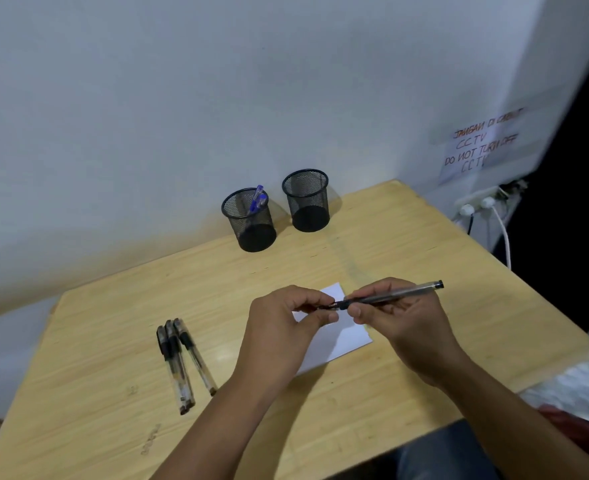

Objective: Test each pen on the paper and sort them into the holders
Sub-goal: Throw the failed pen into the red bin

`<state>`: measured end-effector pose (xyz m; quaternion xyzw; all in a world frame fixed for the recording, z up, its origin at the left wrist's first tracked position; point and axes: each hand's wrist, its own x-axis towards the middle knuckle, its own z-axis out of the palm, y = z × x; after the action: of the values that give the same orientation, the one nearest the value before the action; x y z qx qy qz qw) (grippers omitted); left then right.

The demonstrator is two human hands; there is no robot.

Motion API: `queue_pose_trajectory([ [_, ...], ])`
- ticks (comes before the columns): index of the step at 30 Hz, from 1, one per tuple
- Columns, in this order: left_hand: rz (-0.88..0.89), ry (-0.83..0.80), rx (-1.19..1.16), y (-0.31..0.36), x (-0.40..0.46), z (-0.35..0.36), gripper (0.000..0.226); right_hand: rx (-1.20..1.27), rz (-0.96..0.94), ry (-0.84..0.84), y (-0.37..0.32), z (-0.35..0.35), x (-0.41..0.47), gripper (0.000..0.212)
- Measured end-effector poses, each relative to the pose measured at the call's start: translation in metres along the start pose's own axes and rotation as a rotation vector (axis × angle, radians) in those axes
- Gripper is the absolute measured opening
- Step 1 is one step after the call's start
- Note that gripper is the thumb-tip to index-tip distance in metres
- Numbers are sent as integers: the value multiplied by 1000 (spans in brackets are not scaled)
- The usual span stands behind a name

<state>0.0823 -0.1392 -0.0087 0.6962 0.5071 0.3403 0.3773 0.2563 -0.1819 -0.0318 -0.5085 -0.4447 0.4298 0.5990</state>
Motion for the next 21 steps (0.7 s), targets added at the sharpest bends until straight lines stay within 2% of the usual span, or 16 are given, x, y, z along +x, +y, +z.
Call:
queue_pose_trajectory([
  [12, 91, -179, 41, 16, 14, 53, 17, 99, 95, 167, 16, -46, -14, 12],
  [18, 161, -317, 62, 38, 29, 102, 12, 356, 178, 427, 17, -90, -32, 13],
  [21, 247, -411, 105, 46, 28, 131, 27, 454, 184, 520, 12, -120, -49, 24],
])
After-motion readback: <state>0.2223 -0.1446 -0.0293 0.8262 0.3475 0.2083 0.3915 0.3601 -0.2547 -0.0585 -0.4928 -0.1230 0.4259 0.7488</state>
